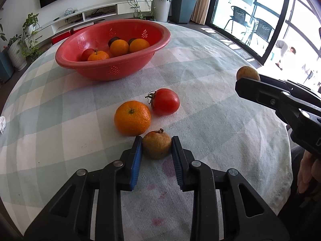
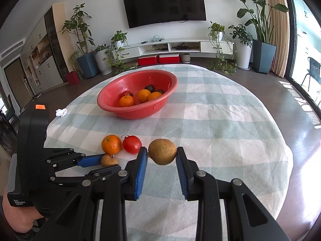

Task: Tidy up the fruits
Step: 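Lift the kiwi with the right gripper while the left gripper grasps another kiwi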

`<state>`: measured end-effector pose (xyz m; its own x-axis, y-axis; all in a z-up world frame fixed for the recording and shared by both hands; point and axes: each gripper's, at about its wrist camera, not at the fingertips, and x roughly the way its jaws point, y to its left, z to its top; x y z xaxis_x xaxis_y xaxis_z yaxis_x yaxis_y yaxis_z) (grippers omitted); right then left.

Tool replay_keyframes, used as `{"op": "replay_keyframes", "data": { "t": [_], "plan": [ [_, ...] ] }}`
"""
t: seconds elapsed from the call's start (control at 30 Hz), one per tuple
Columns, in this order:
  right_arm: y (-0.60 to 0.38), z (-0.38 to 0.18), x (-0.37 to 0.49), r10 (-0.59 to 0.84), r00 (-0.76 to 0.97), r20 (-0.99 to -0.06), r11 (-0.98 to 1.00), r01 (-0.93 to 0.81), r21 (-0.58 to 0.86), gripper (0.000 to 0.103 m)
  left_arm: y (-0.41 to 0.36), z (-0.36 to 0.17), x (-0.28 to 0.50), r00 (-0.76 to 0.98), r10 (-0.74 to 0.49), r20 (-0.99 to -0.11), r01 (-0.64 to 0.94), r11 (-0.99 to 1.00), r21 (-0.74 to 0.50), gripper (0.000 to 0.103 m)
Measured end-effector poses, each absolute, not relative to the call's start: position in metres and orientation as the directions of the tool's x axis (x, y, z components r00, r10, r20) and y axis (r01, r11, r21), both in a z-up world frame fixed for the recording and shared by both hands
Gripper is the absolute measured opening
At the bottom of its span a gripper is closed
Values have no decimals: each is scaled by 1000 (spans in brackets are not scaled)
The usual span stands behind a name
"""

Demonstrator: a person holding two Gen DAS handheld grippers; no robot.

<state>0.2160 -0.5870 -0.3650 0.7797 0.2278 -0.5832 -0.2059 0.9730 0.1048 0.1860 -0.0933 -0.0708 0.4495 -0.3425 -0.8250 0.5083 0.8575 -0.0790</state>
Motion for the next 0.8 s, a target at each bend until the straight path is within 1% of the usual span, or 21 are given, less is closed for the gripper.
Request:
{"op": "replay_keyframes", "data": {
  "t": [0.47,0.63,0.8],
  "plan": [
    [-583,-367,214,238,774,-587,970,-222,101,32,-68,-53,168,473,-384,-793,501,858,-116,27],
    [-583,-367,214,238,773,-588,970,-222,100,32,-51,-36,171,499,-393,-773,486,865,-127,27],
    [-583,-367,214,240,775,-584,970,-222,104,32,-38,-13,186,538,-386,-750,473,874,-110,27]
  ]
}}
